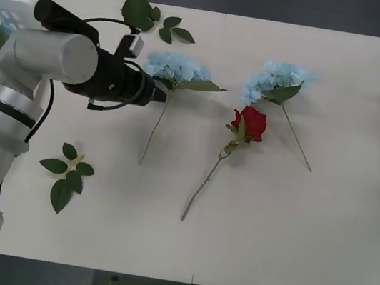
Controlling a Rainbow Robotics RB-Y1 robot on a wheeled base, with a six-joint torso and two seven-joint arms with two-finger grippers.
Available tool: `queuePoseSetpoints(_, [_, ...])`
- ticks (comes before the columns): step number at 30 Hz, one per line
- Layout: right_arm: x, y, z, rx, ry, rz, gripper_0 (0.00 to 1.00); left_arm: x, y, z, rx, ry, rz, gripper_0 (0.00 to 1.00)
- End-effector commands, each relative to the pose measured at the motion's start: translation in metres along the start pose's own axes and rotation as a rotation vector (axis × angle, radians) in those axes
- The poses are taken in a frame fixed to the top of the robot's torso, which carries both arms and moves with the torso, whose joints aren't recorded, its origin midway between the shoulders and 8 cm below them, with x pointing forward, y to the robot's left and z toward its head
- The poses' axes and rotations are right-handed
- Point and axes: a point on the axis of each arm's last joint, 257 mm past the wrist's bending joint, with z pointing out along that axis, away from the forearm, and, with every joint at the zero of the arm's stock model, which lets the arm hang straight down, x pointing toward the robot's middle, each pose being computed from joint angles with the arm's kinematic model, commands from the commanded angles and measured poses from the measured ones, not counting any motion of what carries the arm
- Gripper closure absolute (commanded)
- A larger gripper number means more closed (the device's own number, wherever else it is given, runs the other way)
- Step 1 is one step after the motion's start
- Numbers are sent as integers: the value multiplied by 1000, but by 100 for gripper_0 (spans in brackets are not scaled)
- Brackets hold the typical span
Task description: Put the red flowers into the right box and the blue flowers into the left box
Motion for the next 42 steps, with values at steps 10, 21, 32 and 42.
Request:
queuePoseSetpoints(10, [15, -17, 34, 146, -55, -31, 100, -19, -28, 46, -65, -112, 88, 0])
queuePoseSetpoints(21, [11, -9, 35, 139, 2, -162, 6, -29, -21, 52, -76, -152, 89, 100])
queuePoseSetpoints(32, [-35, 66, 20, -100, 39, -340, 1, -33, -10, 49, -100, -164, 101, 100])
queuePoseSetpoints(42, [-79, 194, -9, -298, 48, -739, 0, -98, 25, -36, -122, -263, 57, 100])
